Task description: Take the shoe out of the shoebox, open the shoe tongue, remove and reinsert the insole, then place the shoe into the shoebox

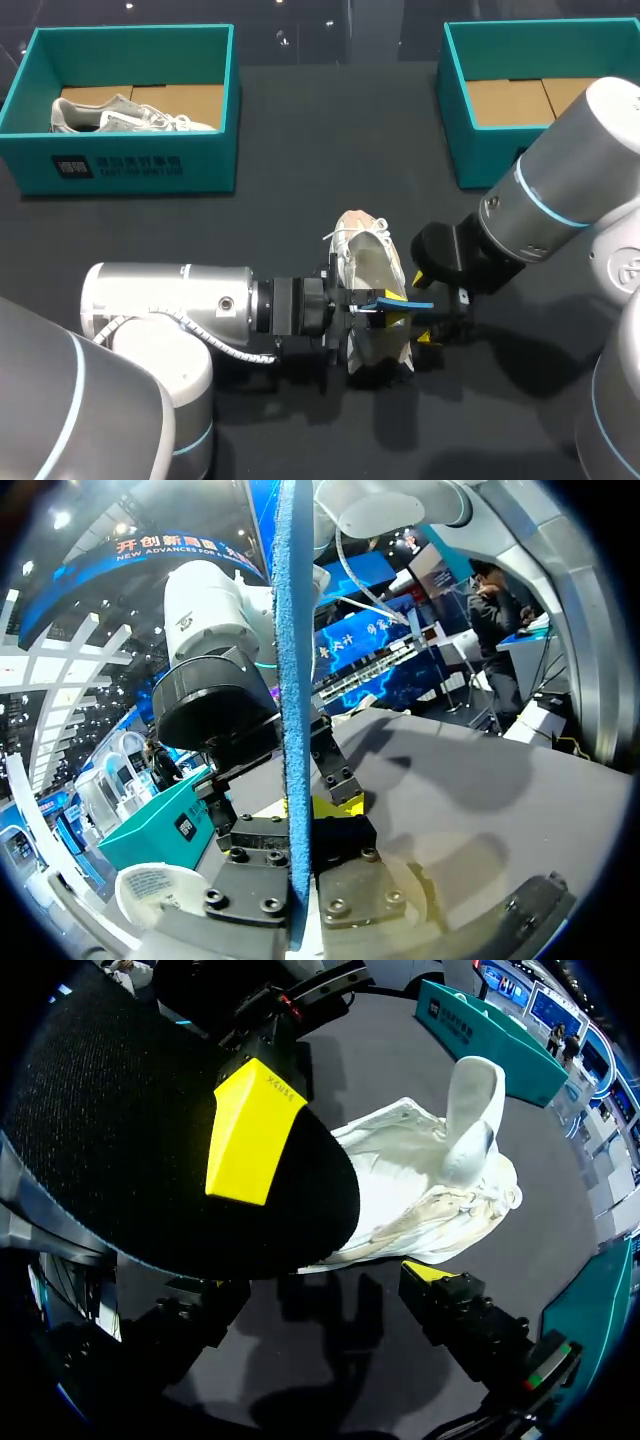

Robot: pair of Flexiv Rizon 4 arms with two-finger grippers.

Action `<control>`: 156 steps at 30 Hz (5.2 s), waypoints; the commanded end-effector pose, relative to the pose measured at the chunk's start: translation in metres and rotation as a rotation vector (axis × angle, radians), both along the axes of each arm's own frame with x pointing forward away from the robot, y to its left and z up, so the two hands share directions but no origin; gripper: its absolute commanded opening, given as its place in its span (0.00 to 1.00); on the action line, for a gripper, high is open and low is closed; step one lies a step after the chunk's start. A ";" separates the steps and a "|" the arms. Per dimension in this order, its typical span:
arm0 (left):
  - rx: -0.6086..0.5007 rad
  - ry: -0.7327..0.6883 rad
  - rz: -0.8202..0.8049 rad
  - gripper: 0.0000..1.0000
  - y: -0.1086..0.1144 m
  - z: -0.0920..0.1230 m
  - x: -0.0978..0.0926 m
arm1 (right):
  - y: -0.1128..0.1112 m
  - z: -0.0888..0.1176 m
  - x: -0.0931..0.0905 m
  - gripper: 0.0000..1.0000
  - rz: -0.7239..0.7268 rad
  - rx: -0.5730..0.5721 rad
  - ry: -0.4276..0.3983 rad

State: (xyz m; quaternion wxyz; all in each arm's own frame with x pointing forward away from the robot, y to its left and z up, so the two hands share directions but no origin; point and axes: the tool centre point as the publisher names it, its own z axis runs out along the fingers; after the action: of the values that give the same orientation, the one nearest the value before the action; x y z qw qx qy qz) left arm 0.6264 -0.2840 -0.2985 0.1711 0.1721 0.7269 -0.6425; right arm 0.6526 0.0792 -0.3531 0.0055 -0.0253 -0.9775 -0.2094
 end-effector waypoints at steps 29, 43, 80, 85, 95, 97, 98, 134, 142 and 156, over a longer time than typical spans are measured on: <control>-0.018 -0.078 0.047 0.00 0.008 -0.028 0.028 | 0.000 -0.001 -0.001 1.00 -0.002 -0.002 -0.003; 0.024 -0.167 0.023 0.00 0.011 -0.039 0.036 | 0.000 -0.001 -0.001 1.00 -0.002 -0.002 -0.003; 0.067 -0.167 0.063 0.36 0.013 -0.041 0.048 | 0.000 -0.001 -0.001 1.00 -0.002 -0.002 -0.003; 0.054 -0.173 0.056 0.38 0.012 -0.031 0.039 | 0.000 -0.001 -0.001 1.00 -0.002 -0.002 -0.003; 0.011 -0.201 0.056 0.36 0.013 -0.010 0.023 | 0.000 -0.001 -0.001 1.00 -0.002 -0.002 -0.003; 0.005 -0.208 0.051 0.35 0.013 -0.008 0.019 | 0.000 -0.001 -0.001 1.00 -0.002 -0.002 -0.003; 0.000 -0.210 0.048 0.35 0.012 -0.008 0.019 | 0.000 -0.001 -0.001 1.00 -0.002 -0.002 -0.003; 0.069 -0.353 0.152 0.00 0.012 -0.053 0.064 | 0.000 -0.001 -0.001 1.00 -0.002 -0.002 -0.003; 0.055 -0.316 0.142 0.17 0.016 -0.042 0.059 | 0.000 -0.001 -0.001 1.00 -0.002 -0.002 -0.003; 0.018 -0.257 0.080 0.39 0.017 -0.007 0.028 | 0.000 -0.001 -0.001 1.00 -0.002 -0.002 -0.003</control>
State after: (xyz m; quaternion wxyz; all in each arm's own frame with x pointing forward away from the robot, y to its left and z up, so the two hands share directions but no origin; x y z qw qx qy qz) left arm 0.6616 -0.2736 -0.3105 0.2865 0.2258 0.7075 -0.6054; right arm 0.6528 0.0798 -0.3534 0.0055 -0.0254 -0.9776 -0.2091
